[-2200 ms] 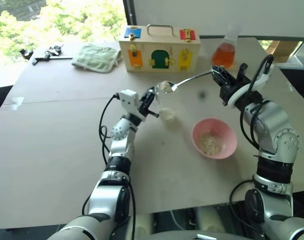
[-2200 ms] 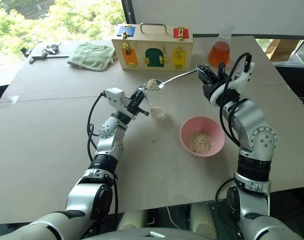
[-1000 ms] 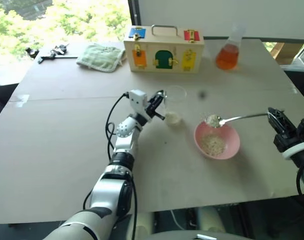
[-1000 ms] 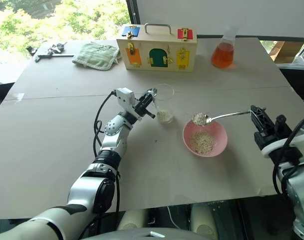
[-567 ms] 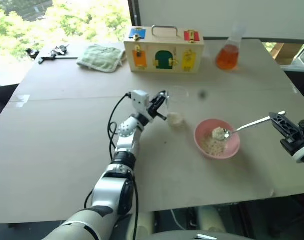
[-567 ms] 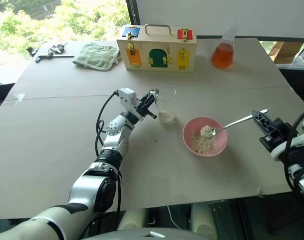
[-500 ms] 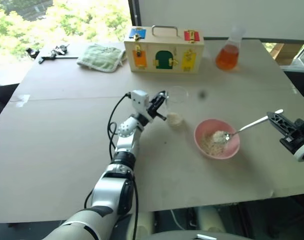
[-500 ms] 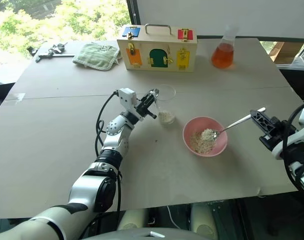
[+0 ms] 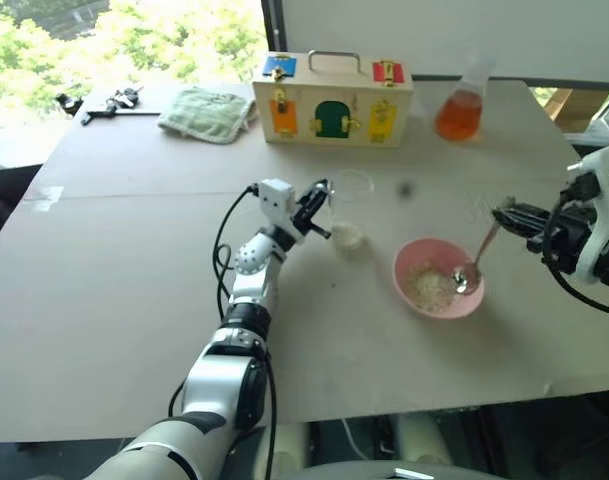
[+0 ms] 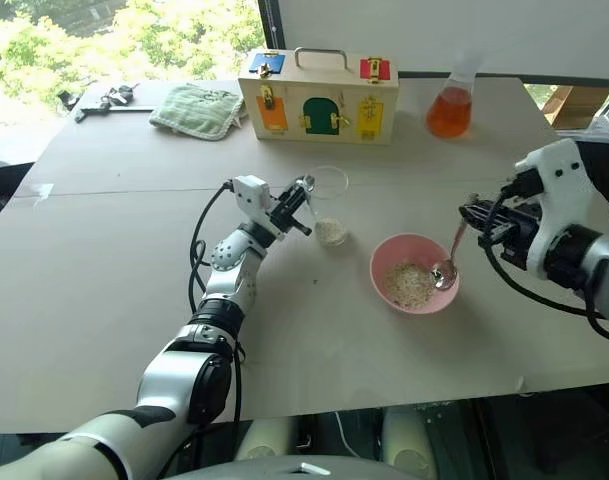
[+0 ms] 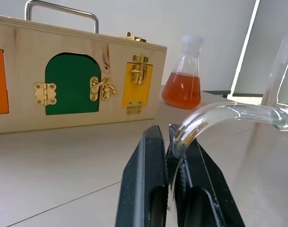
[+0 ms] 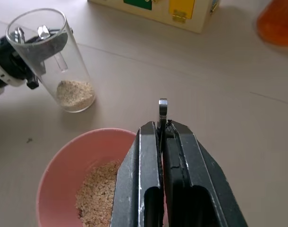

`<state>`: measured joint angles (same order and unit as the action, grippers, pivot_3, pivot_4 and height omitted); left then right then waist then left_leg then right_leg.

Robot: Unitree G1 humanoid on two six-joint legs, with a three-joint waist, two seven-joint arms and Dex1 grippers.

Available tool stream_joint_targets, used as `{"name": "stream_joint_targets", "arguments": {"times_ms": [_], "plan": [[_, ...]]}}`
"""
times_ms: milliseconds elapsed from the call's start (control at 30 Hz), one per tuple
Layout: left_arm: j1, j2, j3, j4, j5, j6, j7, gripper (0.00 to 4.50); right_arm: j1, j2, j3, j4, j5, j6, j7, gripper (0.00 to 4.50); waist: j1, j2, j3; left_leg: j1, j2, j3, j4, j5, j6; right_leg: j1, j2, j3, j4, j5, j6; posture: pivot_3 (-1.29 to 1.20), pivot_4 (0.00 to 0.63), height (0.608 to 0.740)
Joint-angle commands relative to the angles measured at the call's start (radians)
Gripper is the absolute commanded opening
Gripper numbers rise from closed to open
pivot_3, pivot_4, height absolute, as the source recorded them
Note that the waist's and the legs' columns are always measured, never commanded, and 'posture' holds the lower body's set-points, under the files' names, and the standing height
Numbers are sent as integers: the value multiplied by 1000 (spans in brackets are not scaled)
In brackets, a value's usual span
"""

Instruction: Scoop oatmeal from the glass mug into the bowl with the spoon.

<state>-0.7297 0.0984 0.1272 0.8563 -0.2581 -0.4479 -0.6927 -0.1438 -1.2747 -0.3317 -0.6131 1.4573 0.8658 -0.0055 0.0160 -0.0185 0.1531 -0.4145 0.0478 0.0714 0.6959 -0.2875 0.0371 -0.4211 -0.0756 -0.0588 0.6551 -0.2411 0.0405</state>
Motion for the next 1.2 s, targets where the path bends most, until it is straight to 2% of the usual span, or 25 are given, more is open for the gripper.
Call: {"name": "stream_joint_targets", "arguments": {"times_ms": [33,167,467,767,933,1067,1200], "plan": [[-9,-2,5,-36,-1,-36,6,46,-59,-5,34,-35,-70,15,52,0,-1,0,0,0,0,0,0,0,0,0,0,0,0,0,0,0,150,740],[-7,-2,6,-36,-1,-38,8,46,-89,-22,36,-24,-152,43,97,0,0,0,0,0,0,0,2,0,0,0,-1,-1,1,0,0,0,150,740],[-9,-7,4,-28,-2,-42,5,46,-163,26,-11,20,-103,94,84,0,0,0,0,0,0,0,4,-1,1,1,-1,-1,2,0,0,0,150,740],[-11,-9,3,-23,-1,-42,3,46,-42,220,-174,165,206,59,-73,0,1,-1,0,0,-1,-1,5,-1,1,4,-2,-4,2,0,0,0,150,740],[-7,-8,1,-25,2,-41,3,46,31,311,-232,223,317,14,-143,0,0,-1,0,1,-1,-1,5,-1,2,6,-2,-5,2,0,0,0,150,740],[-8,-1,3,-27,1,-39,5,46,-51,330,-223,254,403,-49,-204,0,-4,0,0,1,-1,-1,6,-1,2,5,-2,-4,2,0,0,0,150,740],[-7,1,2,-27,3,-40,6,46,-263,391,-115,293,425,-115,-268,0,-6,0,0,3,-1,-1,6,-3,5,5,-1,-2,4,0,0,0,150,740]]}}
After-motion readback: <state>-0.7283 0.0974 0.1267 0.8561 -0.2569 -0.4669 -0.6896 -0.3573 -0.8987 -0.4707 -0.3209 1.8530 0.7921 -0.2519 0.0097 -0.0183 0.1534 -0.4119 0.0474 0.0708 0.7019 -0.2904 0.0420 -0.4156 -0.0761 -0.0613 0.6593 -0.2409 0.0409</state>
